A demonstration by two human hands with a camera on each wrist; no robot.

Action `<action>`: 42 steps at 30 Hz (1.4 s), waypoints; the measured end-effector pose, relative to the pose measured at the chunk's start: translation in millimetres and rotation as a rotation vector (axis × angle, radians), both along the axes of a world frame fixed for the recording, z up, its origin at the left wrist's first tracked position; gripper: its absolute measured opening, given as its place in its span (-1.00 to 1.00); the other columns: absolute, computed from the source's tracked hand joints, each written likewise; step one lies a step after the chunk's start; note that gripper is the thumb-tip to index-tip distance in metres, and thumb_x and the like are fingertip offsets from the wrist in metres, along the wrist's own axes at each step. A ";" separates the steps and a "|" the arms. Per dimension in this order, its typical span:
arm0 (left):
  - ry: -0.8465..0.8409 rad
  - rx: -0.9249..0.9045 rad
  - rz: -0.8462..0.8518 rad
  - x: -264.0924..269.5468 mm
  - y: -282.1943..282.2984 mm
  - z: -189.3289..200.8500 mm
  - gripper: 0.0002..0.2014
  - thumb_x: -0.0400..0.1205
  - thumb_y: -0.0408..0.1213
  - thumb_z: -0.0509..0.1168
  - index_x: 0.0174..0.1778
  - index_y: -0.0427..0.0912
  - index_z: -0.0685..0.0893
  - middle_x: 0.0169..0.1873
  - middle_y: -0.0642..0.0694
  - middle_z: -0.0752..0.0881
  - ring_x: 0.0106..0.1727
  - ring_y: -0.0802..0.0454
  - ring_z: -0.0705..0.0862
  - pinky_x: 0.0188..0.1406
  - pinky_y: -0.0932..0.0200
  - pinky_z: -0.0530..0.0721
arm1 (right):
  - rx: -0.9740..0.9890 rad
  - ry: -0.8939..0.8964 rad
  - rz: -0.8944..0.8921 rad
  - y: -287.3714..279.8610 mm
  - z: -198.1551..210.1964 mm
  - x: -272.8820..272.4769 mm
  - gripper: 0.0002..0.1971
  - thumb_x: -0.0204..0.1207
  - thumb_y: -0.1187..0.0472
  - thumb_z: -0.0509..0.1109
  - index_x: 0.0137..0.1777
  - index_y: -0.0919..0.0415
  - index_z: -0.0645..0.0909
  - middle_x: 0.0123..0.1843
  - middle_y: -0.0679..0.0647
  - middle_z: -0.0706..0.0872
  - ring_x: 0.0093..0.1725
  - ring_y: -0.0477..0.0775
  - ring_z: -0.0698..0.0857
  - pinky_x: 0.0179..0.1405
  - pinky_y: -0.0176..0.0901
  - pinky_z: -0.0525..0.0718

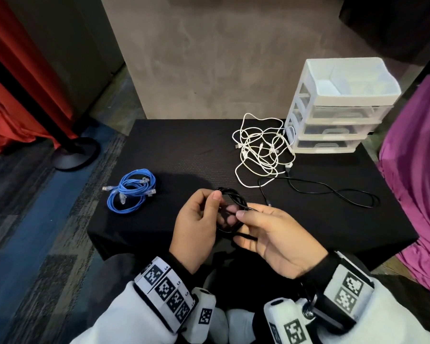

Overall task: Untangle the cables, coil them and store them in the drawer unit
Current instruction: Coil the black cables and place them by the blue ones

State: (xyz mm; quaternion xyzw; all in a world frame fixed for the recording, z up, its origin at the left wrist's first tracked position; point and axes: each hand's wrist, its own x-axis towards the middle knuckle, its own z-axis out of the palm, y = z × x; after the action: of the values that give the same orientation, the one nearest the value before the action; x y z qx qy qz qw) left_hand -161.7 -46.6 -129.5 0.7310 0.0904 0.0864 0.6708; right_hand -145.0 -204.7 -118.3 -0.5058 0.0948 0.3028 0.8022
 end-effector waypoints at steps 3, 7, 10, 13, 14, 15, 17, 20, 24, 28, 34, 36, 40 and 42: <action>0.019 0.091 -0.015 4.0 4.1 -5.9 -0.74 0.78 0.02 0.27 -0.08 -0.02 0.74 -0.15 -0.16 0.81 -0.10 -0.12 0.81 -0.02 -0.10 0.80 | 0.060 0.064 0.052 -1.5 0.3 0.1 -0.85 0.63 0.37 0.35 0.01 0.22 0.76 -0.10 0.09 0.79 -0.20 -0.04 0.75 -0.01 0.03 0.67; 0.043 0.086 -0.051 4.2 2.2 0.6 -0.72 0.81 -0.11 0.24 -0.14 -0.14 0.73 -0.34 0.04 0.80 -0.28 0.22 0.75 -0.19 0.31 0.67 | 0.128 0.079 0.114 -0.8 -3.3 -1.5 -0.70 0.46 0.27 0.30 0.16 0.19 0.71 -0.08 0.05 0.75 -0.10 0.01 0.73 0.07 0.16 0.66; 0.018 0.090 -0.043 1.7 2.7 4.0 -0.72 0.81 -0.12 0.25 -0.18 -0.13 0.70 -0.37 0.10 0.75 -0.31 0.28 0.69 -0.24 0.38 0.62 | 0.125 0.065 0.108 -0.3 -4.4 -2.1 -0.78 0.58 0.27 0.34 0.19 0.18 0.69 -0.07 0.10 0.78 -0.21 -0.02 0.76 0.01 0.18 0.67; 0.011 0.089 -0.057 1.4 4.2 5.8 -0.73 0.79 -0.10 0.27 -0.16 -0.10 0.72 -0.34 0.05 0.75 -0.25 0.19 0.70 -0.16 0.22 0.71 | 0.108 0.039 0.096 -0.9 -9.2 -2.5 -0.86 0.62 0.32 0.44 0.15 0.19 0.67 0.07 0.21 0.78 -0.08 0.09 0.77 -0.08 0.13 0.73; 0.027 0.076 -0.083 1.2 5.6 6.2 -0.73 0.79 -0.08 0.27 -0.15 -0.12 0.71 -0.34 -0.01 0.75 -0.25 0.11 0.71 -0.11 0.07 0.76 | 0.093 0.020 0.101 -1.6 -11.4 -2.4 -0.86 0.64 0.39 0.43 0.14 0.19 0.64 0.11 0.22 0.78 -0.02 0.13 0.75 -0.11 0.10 0.75; 0.060 0.047 -0.122 1.0 7.4 7.4 -0.72 0.80 -0.09 0.27 -0.13 -0.16 0.71 -0.34 -0.08 0.74 -0.25 0.03 0.72 -0.07 -0.07 0.76 | 0.066 -0.003 0.109 -3.0 -13.0 -1.8 -0.82 0.66 0.47 0.38 0.12 0.20 0.60 0.12 0.21 0.78 0.00 0.14 0.74 -0.13 0.06 0.76; 0.169 -0.068 -0.218 2.0 12.1 11.0 -0.72 0.82 -0.17 0.23 -0.12 -0.25 0.66 -0.34 -0.17 0.71 -0.25 -0.07 0.69 -0.09 -0.12 0.73 | -0.018 -0.059 0.143 -6.6 -14.8 -1.1 -0.74 0.65 0.60 0.29 0.18 0.27 0.58 0.07 0.18 0.80 -0.05 0.07 0.75 -0.19 -0.06 0.75; 0.296 -0.180 -0.413 0.8 16.8 22.3 -0.69 0.84 -0.19 0.17 -0.18 -0.25 0.60 -0.34 -0.26 0.61 -0.27 -0.08 0.65 -0.22 0.15 0.63 | -0.205 -0.240 0.267 -14.1 -14.2 -1.8 -0.69 0.65 0.61 0.29 0.30 0.32 0.59 0.06 0.18 0.86 -0.01 0.02 0.78 -0.18 -0.18 0.72; 0.273 0.231 -0.560 2.0 16.6 21.0 -0.53 0.81 0.13 0.15 -0.16 -0.21 0.65 -0.41 -0.09 0.69 -0.30 0.06 0.64 -0.11 -0.02 0.62 | -0.371 -0.412 0.329 -16.0 -14.3 -3.7 -0.70 0.64 0.48 0.41 0.26 0.13 0.60 0.02 0.27 0.87 -0.01 0.08 0.81 -0.14 -0.10 0.73; 0.193 0.098 -0.443 3.2 15.9 17.4 -0.60 0.83 -0.01 0.20 -0.18 -0.25 0.61 -0.40 -0.07 0.64 -0.30 -0.01 0.69 0.15 -0.27 0.71 | -0.453 -0.409 0.168 -14.3 -24.5 0.1 -0.87 0.60 0.34 0.57 0.06 0.24 0.69 -0.27 0.19 0.77 -0.25 0.14 0.65 -0.38 -0.12 0.56; 0.206 -0.181 -0.134 8.9 32.2 16.0 -0.61 0.79 0.07 0.25 -0.23 -0.13 0.60 -0.51 0.03 0.47 -0.35 -0.03 0.53 -0.14 -0.13 0.58 | -0.535 -0.535 0.209 -32.5 -15.8 -4.9 -0.88 0.59 0.26 0.60 -0.18 0.16 0.77 -0.27 0.04 0.81 -0.25 -0.09 0.67 -0.05 -0.23 0.65; 0.230 -0.341 -0.107 7.4 28.6 15.8 -0.62 0.78 0.07 0.27 -0.20 -0.16 0.60 -0.46 0.00 0.42 -0.38 0.04 0.52 0.10 -0.55 0.68 | -0.625 -0.591 0.124 -30.0 -18.8 -3.9 -0.87 0.54 0.23 0.64 -0.22 0.09 0.79 -0.26 0.01 0.77 -0.24 -0.12 0.65 -0.03 -0.24 0.63; 0.226 -0.480 -0.117 5.1 14.4 15.2 -0.64 0.80 0.01 0.23 -0.12 -0.24 0.60 -0.39 -0.07 0.42 -0.34 0.04 0.53 0.19 -0.66 0.65 | -0.539 -0.471 -0.071 -18.7 -27.9 -1.3 -0.88 0.61 0.31 0.57 -0.17 0.18 0.79 -0.32 0.01 0.67 -0.27 -0.02 0.66 -0.25 -0.18 0.67; 0.207 -0.467 -0.089 4.7 10.8 15.2 -0.64 0.79 0.02 0.22 -0.08 -0.25 0.61 -0.36 -0.12 0.46 -0.32 0.02 0.57 0.01 -0.40 0.80 | -0.345 -0.339 -0.144 -11.4 -27.8 -4.0 -0.91 0.67 0.32 0.49 -0.05 0.28 0.80 -0.23 0.09 0.76 -0.17 0.07 0.76 -0.10 -0.10 0.80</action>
State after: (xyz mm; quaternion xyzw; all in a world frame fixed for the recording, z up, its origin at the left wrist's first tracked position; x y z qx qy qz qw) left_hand -157.0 -35.8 -114.2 0.5646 0.1440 -0.0417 0.8116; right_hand -149.0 -216.2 -146.0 -0.6708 0.0450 0.1352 0.7278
